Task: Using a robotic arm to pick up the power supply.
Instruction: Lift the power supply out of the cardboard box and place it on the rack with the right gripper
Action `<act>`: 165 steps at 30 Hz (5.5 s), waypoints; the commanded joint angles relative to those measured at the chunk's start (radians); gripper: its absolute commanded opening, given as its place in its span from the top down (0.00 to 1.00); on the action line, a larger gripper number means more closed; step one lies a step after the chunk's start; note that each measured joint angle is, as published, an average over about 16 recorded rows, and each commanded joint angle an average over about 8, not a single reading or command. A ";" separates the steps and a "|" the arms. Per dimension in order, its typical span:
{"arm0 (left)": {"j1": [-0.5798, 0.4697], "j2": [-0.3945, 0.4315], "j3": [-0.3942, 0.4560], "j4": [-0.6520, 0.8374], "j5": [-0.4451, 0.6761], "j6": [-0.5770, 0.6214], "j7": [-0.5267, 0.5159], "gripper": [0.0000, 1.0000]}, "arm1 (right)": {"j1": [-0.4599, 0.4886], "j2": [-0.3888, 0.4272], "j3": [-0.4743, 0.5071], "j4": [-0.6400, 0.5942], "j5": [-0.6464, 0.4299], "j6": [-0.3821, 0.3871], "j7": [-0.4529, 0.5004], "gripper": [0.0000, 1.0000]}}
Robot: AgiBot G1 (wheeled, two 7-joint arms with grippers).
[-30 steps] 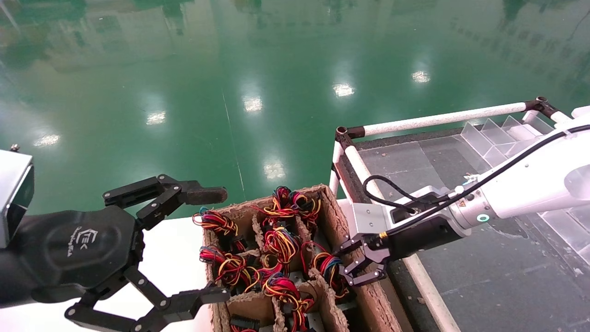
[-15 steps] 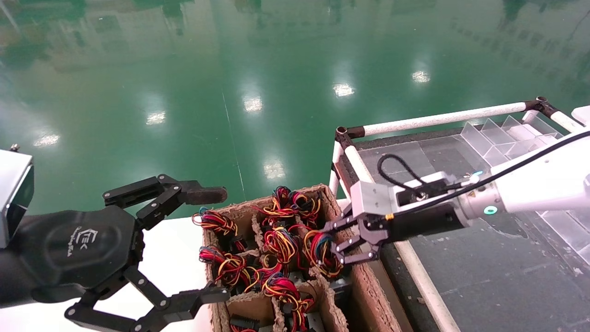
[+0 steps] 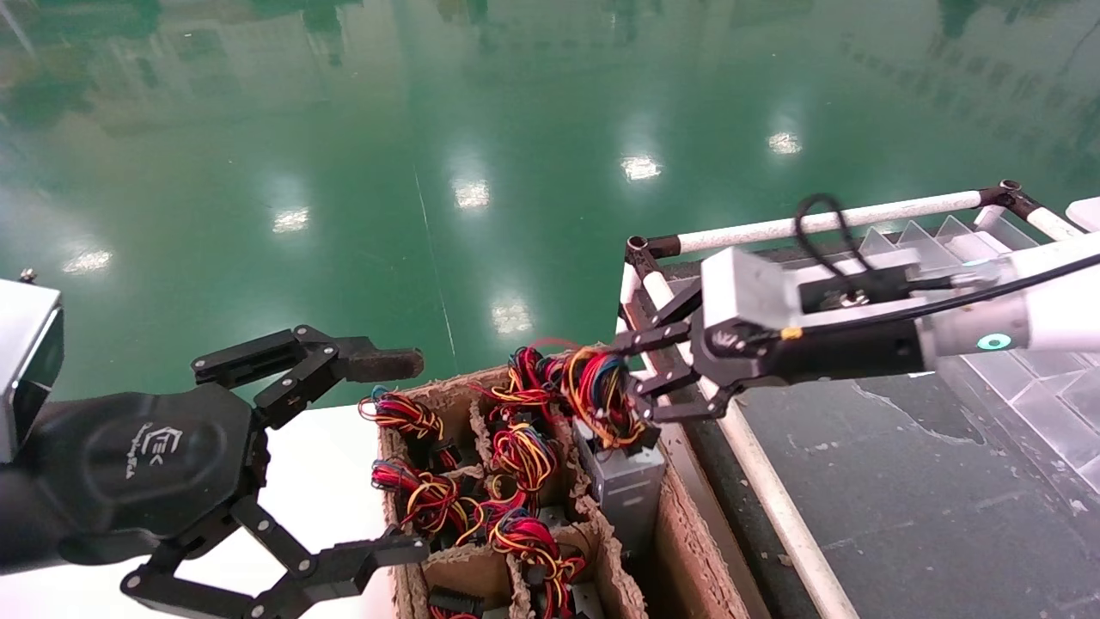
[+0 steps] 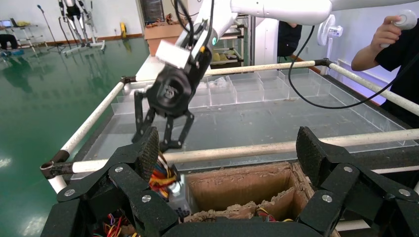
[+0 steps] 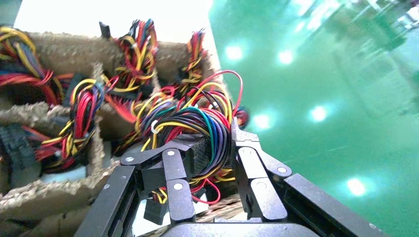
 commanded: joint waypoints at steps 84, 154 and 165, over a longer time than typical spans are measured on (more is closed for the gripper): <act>0.000 -0.001 0.002 0.000 -0.002 -0.001 0.001 0.00 | 0.196 0.123 0.113 -0.388 -0.017 0.377 -0.054 1.00; -0.001 -0.001 0.004 0.001 -0.003 -0.001 0.002 0.00 | 0.173 -0.289 0.080 -0.486 -0.070 0.738 -0.073 1.00; -0.001 -0.002 0.004 0.001 -0.003 -0.002 0.002 0.00 | 0.201 -0.260 0.093 -0.491 -0.051 0.694 -0.050 1.00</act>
